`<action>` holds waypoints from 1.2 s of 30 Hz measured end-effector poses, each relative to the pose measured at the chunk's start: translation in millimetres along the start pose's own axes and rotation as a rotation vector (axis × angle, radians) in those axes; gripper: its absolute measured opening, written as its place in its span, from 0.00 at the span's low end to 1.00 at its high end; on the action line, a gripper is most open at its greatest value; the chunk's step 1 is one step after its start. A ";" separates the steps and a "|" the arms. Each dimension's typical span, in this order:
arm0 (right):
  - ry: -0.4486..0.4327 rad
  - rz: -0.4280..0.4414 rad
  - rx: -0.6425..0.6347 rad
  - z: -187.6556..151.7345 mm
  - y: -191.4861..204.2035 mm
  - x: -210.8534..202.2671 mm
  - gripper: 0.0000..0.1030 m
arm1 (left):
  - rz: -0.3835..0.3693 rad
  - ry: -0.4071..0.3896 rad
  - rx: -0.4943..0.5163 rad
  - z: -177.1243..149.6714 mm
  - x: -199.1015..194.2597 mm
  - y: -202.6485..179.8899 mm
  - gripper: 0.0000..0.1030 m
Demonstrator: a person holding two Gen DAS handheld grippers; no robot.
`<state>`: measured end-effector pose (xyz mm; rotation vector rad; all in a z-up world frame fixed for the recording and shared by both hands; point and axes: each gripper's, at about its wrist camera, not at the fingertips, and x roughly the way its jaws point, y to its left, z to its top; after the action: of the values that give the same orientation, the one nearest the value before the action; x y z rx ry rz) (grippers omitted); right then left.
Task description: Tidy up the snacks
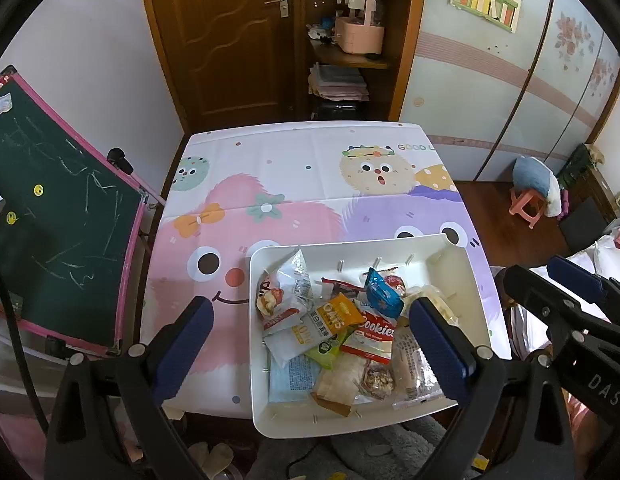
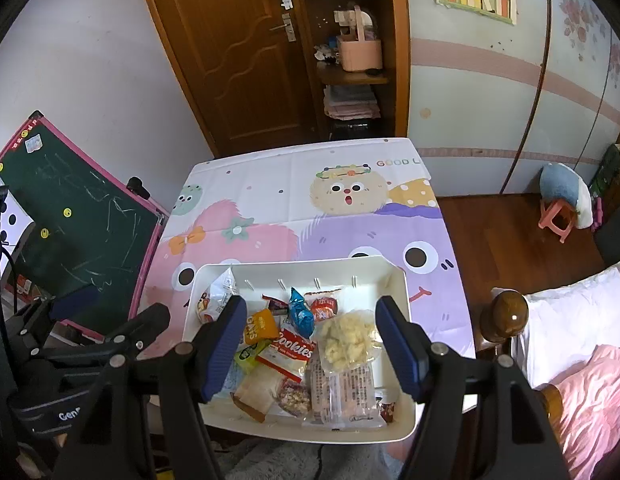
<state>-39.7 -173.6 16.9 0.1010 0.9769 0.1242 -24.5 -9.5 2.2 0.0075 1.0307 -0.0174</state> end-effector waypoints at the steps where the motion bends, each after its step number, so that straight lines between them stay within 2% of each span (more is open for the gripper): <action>1: 0.000 -0.001 -0.002 0.4 0.2 -0.1 0.65 | 0.001 0.000 0.001 0.1 0.0 0.1 0.95; 36: -0.003 -0.010 -0.009 6.9 0.8 -0.3 0.66 | 0.008 0.010 0.001 8.0 2.1 9.5 0.95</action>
<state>-34.1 -173.1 21.1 0.0883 0.9740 0.1196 -16.4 -0.1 4.6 0.0123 1.0410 -0.0107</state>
